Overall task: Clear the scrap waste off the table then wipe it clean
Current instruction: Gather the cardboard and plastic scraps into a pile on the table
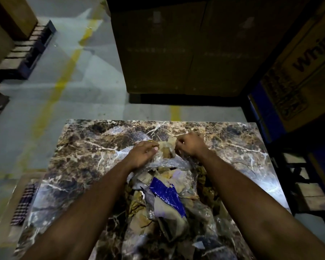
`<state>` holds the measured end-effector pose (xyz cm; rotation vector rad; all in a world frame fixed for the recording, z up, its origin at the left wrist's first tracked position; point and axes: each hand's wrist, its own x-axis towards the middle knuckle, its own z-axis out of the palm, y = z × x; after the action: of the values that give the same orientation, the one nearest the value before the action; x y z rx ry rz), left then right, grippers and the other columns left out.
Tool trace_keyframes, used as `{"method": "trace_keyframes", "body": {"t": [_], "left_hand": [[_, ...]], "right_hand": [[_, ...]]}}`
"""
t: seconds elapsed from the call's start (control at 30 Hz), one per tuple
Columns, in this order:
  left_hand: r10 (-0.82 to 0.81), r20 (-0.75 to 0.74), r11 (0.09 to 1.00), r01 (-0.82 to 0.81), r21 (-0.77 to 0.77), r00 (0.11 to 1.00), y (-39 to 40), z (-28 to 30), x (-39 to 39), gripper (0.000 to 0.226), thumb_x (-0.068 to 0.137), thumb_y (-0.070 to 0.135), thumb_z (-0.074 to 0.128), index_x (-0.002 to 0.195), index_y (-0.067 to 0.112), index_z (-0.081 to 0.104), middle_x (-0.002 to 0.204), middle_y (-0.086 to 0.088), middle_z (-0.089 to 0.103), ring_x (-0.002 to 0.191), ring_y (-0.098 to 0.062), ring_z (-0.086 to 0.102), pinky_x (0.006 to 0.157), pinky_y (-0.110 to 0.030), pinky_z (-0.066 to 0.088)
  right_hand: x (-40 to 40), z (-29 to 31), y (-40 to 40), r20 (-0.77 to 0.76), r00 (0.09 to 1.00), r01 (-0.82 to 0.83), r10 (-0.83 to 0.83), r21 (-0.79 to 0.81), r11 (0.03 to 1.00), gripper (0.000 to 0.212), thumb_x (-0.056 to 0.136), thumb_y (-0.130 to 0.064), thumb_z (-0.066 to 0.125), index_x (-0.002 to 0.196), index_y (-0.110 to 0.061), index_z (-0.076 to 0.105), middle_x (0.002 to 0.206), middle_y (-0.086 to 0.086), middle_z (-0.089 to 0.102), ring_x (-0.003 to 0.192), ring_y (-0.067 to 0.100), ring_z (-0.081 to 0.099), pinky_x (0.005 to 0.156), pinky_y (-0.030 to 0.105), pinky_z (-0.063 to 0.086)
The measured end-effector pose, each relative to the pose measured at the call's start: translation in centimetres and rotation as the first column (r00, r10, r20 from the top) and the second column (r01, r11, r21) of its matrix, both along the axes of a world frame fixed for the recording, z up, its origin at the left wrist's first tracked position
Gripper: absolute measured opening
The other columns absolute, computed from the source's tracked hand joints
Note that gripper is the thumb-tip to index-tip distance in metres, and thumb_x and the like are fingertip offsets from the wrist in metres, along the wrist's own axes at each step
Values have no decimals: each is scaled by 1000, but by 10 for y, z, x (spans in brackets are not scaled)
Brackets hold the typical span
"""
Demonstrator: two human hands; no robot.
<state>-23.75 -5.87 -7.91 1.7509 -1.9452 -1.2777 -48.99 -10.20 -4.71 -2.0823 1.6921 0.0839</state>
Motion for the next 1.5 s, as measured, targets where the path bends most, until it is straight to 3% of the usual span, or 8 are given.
{"method": "trace_keyframes", "body": {"t": [0.1,0.3,0.47,0.63,0.9,1.13,1.33,1.5], "left_hand": [[76,-85,996,-79,-29,993,1,8,4,38,102,52,47,137,41,58,142,-4,49,130,-22,47,112,-41,38],[137,-119,990,-132,54,983,12,14,19,49,102,50,48,147,29,48,146,-2,52,128,-19,51,105,-35,41],[124,-5,991,-124,51,992,20,7,26,49,105,48,42,141,18,57,144,-12,53,131,-28,50,112,-42,37],[169,25,986,-168,-13,985,24,13,31,50,107,47,33,142,19,54,147,-10,46,136,-29,40,115,-48,30],[190,-60,978,-194,-79,980,22,17,40,43,105,47,44,143,30,53,147,-12,48,132,-30,46,109,-45,38],[242,-188,944,-276,-181,952,69,27,32,44,103,52,43,144,36,48,153,-8,44,138,-29,40,111,-51,35],[301,-343,830,-421,-366,890,163,57,-15,51,98,56,37,140,30,46,141,7,41,126,3,34,96,-12,29],[195,-349,893,-313,-322,917,206,48,-51,58,97,63,30,151,42,32,158,19,28,145,8,17,117,-26,17]], "right_hand": [[11,2,-20,64,997,55,-50,-73,996,21,95,-30,59,114,-26,67,121,8,65,123,33,54,103,47,44],[29,-7,-27,-113,984,-108,137,232,967,76,93,-40,69,154,-53,25,167,7,14,147,43,22,115,52,32],[33,-18,-19,16,1000,-18,16,177,984,51,85,-18,79,132,-30,60,144,14,36,113,30,54,92,39,57],[28,-3,-11,175,985,-7,-9,89,996,26,85,-9,73,103,-27,65,117,7,51,102,25,59,92,36,54],[6,69,19,336,942,33,-6,-75,997,36,89,-6,71,114,-27,57,114,1,68,106,18,64,91,35,53],[5,129,130,400,916,63,16,-184,981,40,94,-11,63,130,-29,63,120,-9,49,107,4,48,89,13,40],[23,98,226,310,949,13,55,-212,977,49,96,-18,52,142,-34,55,151,-7,43,135,10,31,111,37,32],[28,55,259,209,974,-37,83,-216,976,62,95,-44,26,156,-36,35,164,-10,31,151,13,20,121,43,15]]}}
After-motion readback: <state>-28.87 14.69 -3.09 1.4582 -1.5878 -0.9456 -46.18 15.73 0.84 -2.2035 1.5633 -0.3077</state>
